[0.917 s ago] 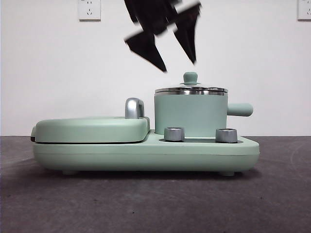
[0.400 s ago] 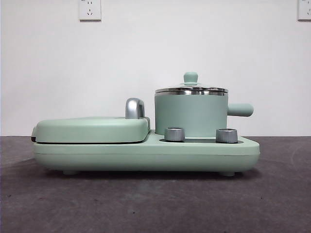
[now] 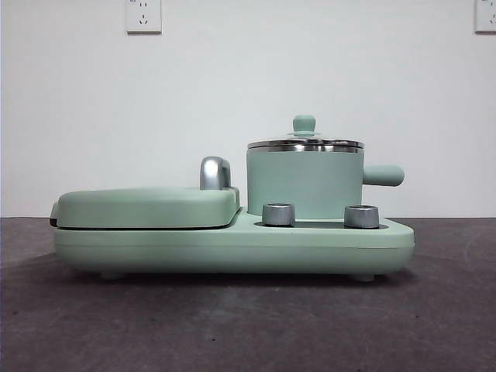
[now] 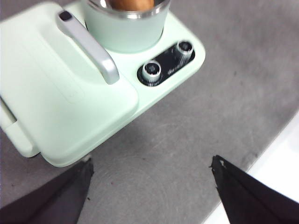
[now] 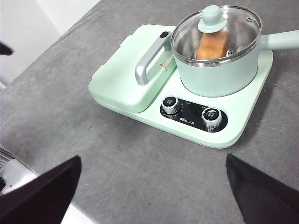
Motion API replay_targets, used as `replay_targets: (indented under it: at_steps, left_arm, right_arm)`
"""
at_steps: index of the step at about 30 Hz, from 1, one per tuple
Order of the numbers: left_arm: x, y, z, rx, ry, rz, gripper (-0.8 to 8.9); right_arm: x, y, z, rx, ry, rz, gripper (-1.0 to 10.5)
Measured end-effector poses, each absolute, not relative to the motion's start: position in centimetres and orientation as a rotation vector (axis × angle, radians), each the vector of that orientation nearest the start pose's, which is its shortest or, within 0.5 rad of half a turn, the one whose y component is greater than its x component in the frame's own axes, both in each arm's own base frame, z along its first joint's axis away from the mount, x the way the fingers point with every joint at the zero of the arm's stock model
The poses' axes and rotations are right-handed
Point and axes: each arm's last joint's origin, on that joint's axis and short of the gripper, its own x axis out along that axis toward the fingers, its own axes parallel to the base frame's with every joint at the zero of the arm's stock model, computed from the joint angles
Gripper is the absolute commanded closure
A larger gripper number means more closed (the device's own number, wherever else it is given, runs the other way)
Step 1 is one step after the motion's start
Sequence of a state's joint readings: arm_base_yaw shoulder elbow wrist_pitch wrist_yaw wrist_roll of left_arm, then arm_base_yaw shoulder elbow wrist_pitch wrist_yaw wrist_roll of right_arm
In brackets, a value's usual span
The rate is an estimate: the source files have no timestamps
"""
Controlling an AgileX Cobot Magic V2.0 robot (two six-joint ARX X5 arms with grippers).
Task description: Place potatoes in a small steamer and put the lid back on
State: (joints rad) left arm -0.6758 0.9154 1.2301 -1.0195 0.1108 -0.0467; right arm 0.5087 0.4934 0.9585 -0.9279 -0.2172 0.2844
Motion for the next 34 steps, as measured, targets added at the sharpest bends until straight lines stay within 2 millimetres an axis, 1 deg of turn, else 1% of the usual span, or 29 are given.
replay_targets:
  at_steps: [2,5,8,9,10,11,12,13,14,31,34]
  left_arm:
    - [9.8,-8.3,37.8,0.123,0.652,-0.738,4.09]
    - [8.2,-7.0,37.2,0.079,0.571,-0.743,4.10]
    - [6.8,-5.9,36.9,0.044,0.528,-0.744,4.15]
    - [6.5,-5.6,36.9,0.034,0.516,-0.744,4.40]
    - [6.3,-5.5,37.0,0.026,0.510,-0.744,5.17]
    - [6.2,-5.4,37.0,0.022,0.508,-0.743,6.54]
    - [6.2,-5.4,37.0,0.022,0.511,-0.743,8.29]
    - [6.2,-5.4,36.9,0.021,0.515,-0.742,7.88]
    - [6.2,-5.4,36.9,0.021,0.518,-0.741,8.09]
    - [6.3,-5.5,36.8,0.013,0.526,-0.738,8.08]
    - [6.3,-5.3,36.6,0.002,0.499,-0.732,8.08]
  right_arm:
    - [5.4,3.8,34.9,0.200,0.567,0.650,4.6]
    - [5.4,3.8,34.9,0.200,0.568,0.659,4.6]
    - [5.4,3.8,34.9,0.191,0.565,0.662,4.7]
    - [5.4,3.8,34.9,0.187,0.563,0.663,4.8]
    - [5.4,3.8,34.9,0.184,0.562,0.663,5.5]
    - [5.4,3.8,34.9,0.184,0.562,0.663,7.0]
    - [5.4,3.8,34.9,0.184,0.562,0.664,9.6]
    - [5.4,3.8,34.9,0.182,0.561,0.664,9.3]
    - [5.4,3.8,34.9,0.181,0.561,0.665,9.2]
    - [5.4,3.8,34.9,0.178,0.558,0.665,9.2]
    - [5.4,3.8,34.9,0.178,0.557,0.665,9.2]
